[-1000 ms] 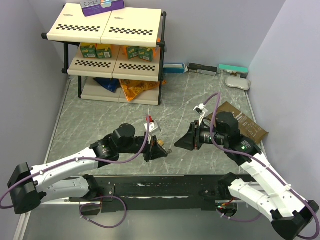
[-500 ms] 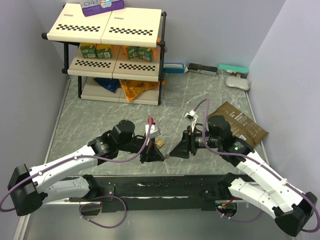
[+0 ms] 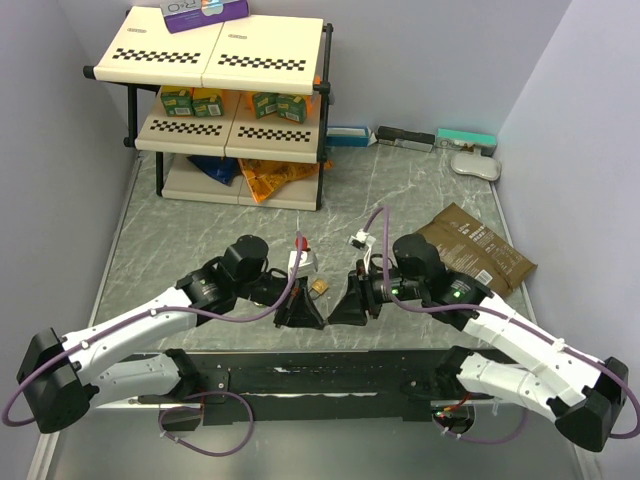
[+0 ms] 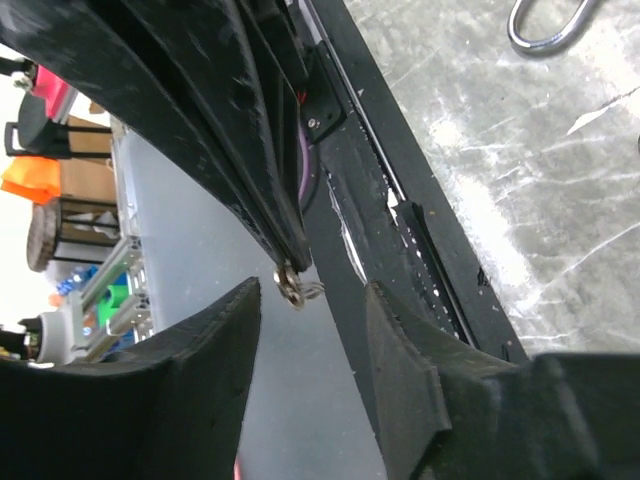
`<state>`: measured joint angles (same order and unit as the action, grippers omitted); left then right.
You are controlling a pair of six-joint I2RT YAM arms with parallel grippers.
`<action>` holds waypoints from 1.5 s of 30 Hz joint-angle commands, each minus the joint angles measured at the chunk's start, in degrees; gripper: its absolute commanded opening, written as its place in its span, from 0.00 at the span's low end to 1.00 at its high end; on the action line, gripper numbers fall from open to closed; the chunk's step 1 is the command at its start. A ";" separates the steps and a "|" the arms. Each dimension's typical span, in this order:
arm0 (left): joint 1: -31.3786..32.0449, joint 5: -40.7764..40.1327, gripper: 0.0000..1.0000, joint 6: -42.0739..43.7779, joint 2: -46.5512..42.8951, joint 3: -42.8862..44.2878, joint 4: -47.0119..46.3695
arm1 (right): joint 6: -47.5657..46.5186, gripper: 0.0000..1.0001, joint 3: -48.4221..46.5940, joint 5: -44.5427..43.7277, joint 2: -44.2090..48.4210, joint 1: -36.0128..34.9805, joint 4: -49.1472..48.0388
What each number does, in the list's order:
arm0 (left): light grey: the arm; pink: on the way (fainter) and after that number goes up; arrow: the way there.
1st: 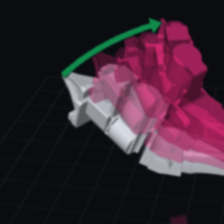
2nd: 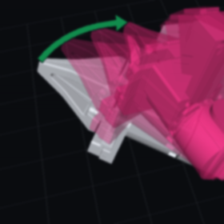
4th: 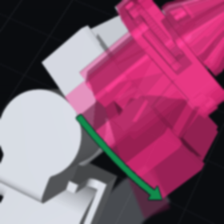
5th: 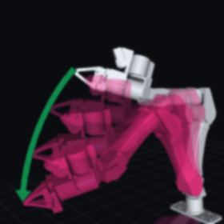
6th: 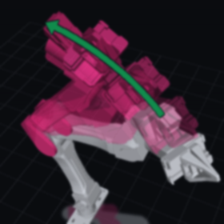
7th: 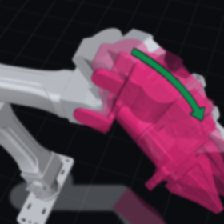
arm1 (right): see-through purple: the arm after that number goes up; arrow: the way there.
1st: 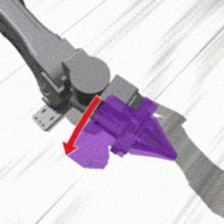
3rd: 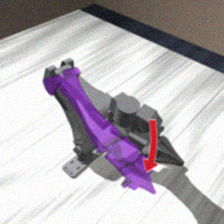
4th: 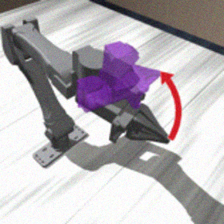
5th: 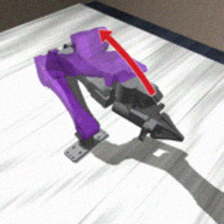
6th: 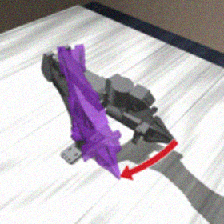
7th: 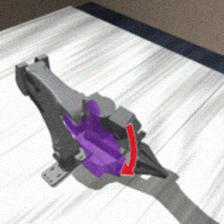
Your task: Unlock with the key
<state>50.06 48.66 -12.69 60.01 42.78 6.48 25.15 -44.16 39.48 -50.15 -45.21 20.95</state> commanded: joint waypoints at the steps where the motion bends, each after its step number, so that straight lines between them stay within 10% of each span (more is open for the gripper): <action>1: -0.14 2.84 0.01 1.79 0.37 1.07 0.46 | -2.12 0.50 -3.74 -2.48 -0.65 -1.89 -2.14; 23: -1.46 2.22 0.01 1.70 0.11 1.16 0.20 | -2.12 0.35 -3.56 -1.96 -2.49 -5.15 -3.37; 36: -1.63 0.38 0.01 1.52 -0.51 1.25 0.20 | -1.68 0.00 -3.30 -5.11 -1.97 -5.41 -3.72; 38: -2.07 -0.58 0.15 1.35 -0.77 1.69 0.64 | -0.72 0.00 -2.69 -5.73 -1.09 -5.41 -4.68; 40: -3.21 -0.94 0.57 1.09 -1.47 1.86 0.81 | 0.07 0.00 -2.24 -8.80 0.31 -5.24 -4.69; 43: -5.41 -0.50 0.94 -0.58 -3.22 0.90 -0.94 | 0.86 0.00 -2.33 -12.23 2.68 -4.80 -4.34; 45: -6.38 0.98 0.98 -1.98 -3.93 0.20 -3.49 | 1.74 0.00 -1.63 -11.98 4.61 -3.66 -6.61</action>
<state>45.56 48.14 -13.08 58.96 42.74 7.94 24.75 -45.69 30.70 -49.76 -50.09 19.53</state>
